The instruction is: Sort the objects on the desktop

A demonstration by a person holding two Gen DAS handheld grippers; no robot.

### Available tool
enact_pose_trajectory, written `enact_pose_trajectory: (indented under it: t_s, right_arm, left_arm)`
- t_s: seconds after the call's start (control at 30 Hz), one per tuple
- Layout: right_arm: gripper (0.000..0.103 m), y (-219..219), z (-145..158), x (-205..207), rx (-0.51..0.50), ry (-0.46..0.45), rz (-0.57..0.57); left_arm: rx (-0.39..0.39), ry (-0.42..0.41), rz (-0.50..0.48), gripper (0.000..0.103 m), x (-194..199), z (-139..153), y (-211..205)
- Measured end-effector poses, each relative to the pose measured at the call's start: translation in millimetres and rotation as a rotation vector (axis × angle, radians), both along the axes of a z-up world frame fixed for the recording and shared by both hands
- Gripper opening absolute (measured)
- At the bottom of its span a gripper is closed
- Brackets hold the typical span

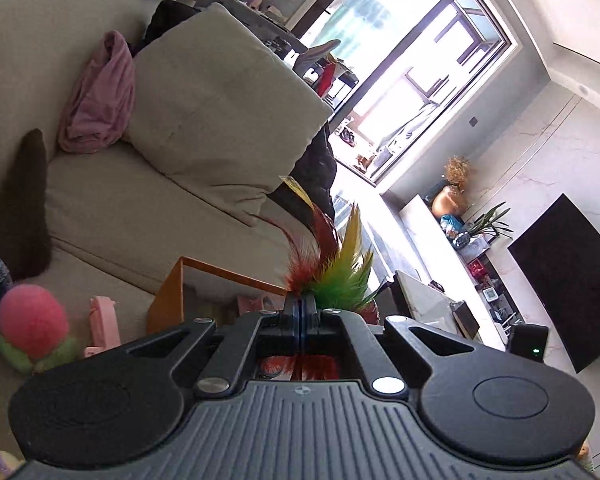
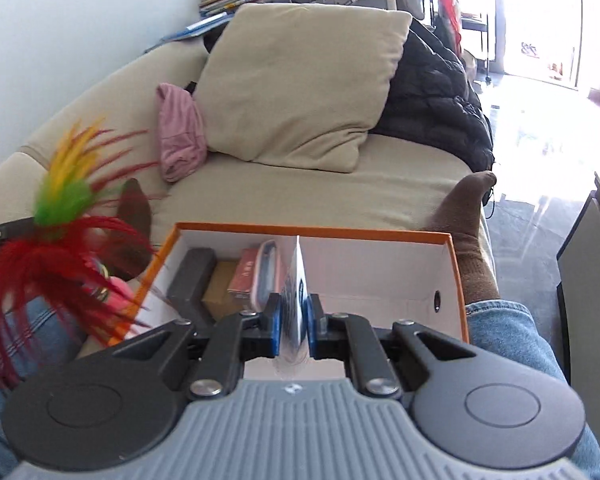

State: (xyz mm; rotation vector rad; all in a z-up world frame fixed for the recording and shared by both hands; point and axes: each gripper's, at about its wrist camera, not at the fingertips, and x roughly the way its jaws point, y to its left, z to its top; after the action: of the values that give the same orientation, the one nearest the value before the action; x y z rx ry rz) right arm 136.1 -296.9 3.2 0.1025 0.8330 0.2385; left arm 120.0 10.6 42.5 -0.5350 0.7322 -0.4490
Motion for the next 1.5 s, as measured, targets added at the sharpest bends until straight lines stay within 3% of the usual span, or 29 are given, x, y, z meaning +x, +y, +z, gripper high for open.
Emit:
enact_pose_trajectory:
  t_s: [0.27,0.57,0.83,1.0,1.13,1.27,1.5]
  right_arm:
    - [0.013,18,-47,65,-0.065,0.058,0.035]
    - [0.014,29,-60,84,-0.027,0.080,0.073]
    - [0.022,18,-37,78,0.021,0.022,0.052]
    - [0.027,-10,-9,48,-0.016,-0.048,-0.033]
    - [0.029,-34,-4,21,-0.039,-0.047,-0.090]
    - [0.031,-41,-12,6,0.051,0.030,-0.019]
    - [0.045,15,-57,13,0.159,0.316,0.204]
  left_arm:
    - [-0.028,0.032,-0.008,0.000,28,-15,-8]
    - [-0.041,0.051,-0.016,0.000,44,-22,-10]
    - [-0.079,0.072,-0.042,0.000,52,-24,-16]
    - [-0.088,0.095,-0.126,0.000,57,-28,-47]
    - [-0.072,0.110,-0.172,0.000,61,-32,-67]
    - [0.003,0.111,-0.168,0.000,55,-32,-66]
    - [0.189,0.141,-0.121,0.001,32,-37,-53]
